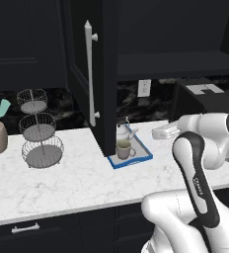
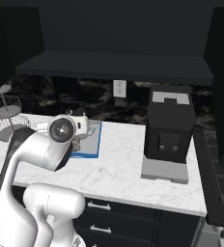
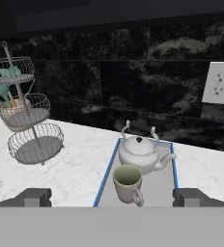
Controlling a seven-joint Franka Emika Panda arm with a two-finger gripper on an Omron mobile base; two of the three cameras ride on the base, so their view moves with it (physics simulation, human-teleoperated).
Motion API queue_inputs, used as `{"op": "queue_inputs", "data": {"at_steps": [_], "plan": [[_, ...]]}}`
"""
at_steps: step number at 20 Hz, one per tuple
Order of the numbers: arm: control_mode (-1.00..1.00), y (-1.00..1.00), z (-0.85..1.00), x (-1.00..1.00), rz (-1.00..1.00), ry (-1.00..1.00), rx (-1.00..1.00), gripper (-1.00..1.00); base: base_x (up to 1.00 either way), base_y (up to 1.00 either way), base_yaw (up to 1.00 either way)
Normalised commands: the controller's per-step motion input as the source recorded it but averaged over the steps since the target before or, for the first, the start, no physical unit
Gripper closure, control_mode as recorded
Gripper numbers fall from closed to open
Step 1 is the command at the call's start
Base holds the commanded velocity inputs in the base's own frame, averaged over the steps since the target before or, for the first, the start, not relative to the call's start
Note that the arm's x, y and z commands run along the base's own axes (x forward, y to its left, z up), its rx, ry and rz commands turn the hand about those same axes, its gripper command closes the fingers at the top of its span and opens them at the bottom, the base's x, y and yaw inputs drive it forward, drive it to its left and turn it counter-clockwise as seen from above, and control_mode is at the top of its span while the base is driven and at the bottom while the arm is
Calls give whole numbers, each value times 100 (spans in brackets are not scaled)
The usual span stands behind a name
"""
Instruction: Pick the kettle from the counter and place it on the tray. Then pick the mug from the cabinet and place it on the tray. Then close the cabinet doors.
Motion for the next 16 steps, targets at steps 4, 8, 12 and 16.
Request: {"op": "queue_inputs", "data": {"at_steps": [4, 8, 12, 16], "plan": [[-100, 0, 34, -37, 0, -18, 0, -100, 0, 0, 0], [-100, 1, 26, -43, 3, -17, 3, -100, 0, 0, 0], [-100, 22, 29, -45, 7, -19, 1, -100, 0, 0, 0], [-100, 31, 21, -48, 33, -30, -5, -100, 0, 0, 0]]}}
